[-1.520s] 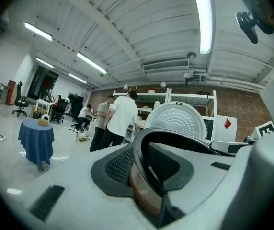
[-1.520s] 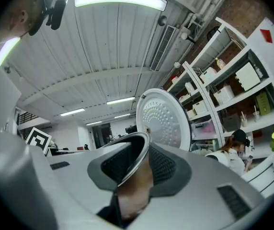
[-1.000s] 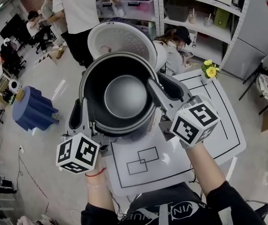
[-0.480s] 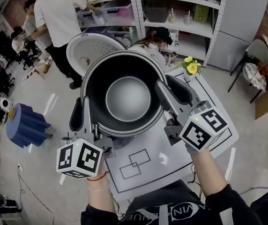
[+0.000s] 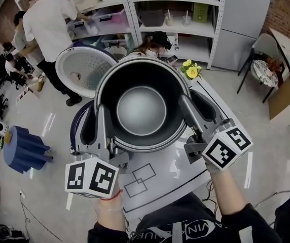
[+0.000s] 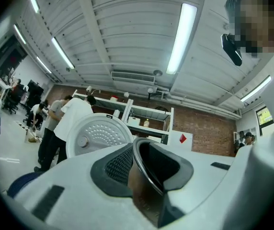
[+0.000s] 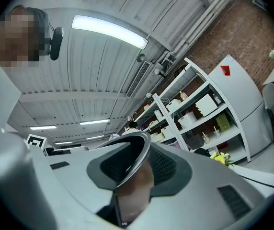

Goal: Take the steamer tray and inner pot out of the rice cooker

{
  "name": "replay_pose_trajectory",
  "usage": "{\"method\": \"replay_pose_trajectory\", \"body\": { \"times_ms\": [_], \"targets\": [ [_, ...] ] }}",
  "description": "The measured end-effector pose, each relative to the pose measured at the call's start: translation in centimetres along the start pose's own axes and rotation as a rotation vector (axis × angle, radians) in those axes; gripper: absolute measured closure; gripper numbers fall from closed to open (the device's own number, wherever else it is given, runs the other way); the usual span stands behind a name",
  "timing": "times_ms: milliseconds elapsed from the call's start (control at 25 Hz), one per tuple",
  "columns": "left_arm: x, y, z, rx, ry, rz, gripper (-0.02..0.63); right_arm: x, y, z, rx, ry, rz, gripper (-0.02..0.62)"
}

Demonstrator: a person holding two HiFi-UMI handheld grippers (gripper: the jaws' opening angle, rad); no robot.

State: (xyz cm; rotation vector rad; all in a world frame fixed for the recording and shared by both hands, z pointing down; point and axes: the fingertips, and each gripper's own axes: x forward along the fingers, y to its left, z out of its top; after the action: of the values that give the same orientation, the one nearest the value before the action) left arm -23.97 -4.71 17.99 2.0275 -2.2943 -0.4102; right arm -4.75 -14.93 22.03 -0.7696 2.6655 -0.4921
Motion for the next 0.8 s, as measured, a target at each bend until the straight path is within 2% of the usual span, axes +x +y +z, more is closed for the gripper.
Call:
{"method": "replay_pose_trajectory", "body": {
  "times_ms": [160,400,800],
  "targets": [
    [1.0,-2.5,-2.3,-0.025,0.039,-0.074,0.511,-2.9,-2.5,0.0,-0.007,-0.004,-0.079,0.491],
    [2.5,-6.7,-8.0,-0.076,0.132,-0.175,0.511,-8.1,-7.1,-0.5,-0.021,-0.005,-0.206,0.491],
    [3.3,-13.8,-18.4,-0.199,0.335,-0.351,0.511,-17.8,-13.5,-1.8,-0.032,0.025,-0.441,0.491]
  ]
}}
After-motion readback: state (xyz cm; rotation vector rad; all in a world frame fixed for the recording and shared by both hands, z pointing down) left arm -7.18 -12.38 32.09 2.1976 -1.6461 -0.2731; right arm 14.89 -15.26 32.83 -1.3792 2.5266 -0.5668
